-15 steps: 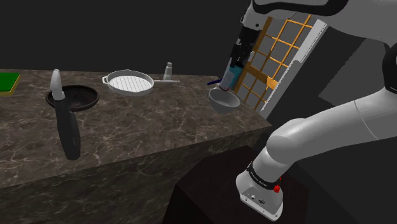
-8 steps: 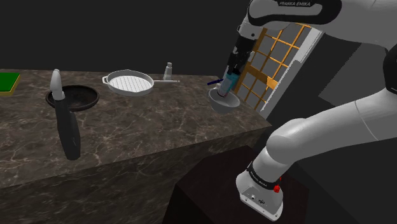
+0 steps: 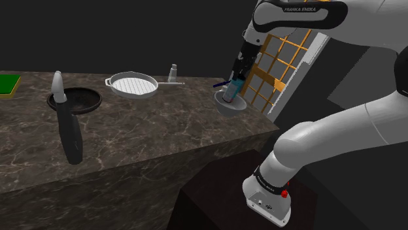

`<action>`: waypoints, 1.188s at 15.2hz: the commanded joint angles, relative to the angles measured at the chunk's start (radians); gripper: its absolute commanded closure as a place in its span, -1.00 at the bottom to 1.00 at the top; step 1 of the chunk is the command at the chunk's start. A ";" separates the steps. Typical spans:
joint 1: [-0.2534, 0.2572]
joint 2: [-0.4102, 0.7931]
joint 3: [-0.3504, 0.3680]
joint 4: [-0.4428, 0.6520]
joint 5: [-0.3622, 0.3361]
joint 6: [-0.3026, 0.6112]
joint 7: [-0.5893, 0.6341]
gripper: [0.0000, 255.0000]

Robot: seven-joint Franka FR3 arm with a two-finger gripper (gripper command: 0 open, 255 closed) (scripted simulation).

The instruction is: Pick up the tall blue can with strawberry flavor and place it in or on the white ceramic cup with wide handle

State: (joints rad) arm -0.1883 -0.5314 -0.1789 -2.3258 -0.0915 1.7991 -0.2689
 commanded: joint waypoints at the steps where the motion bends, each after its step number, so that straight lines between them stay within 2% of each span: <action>1: 0.000 0.000 0.000 0.000 0.000 0.000 0.000 1.00; 2: 0.000 0.000 0.000 0.000 0.000 0.000 0.000 1.00; 3: 0.000 0.000 0.000 0.000 0.000 0.000 0.000 -1.00; 8: 0.000 0.000 0.000 0.000 0.000 0.000 0.000 -1.00; 12: 0.004 0.007 0.008 0.133 0.007 -0.125 -0.002 -1.00; 18: 0.004 0.007 0.008 0.133 0.007 -0.125 -0.002 -1.00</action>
State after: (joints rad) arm -0.1848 -0.5251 -0.1715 -2.1941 -0.0849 1.6745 -0.2715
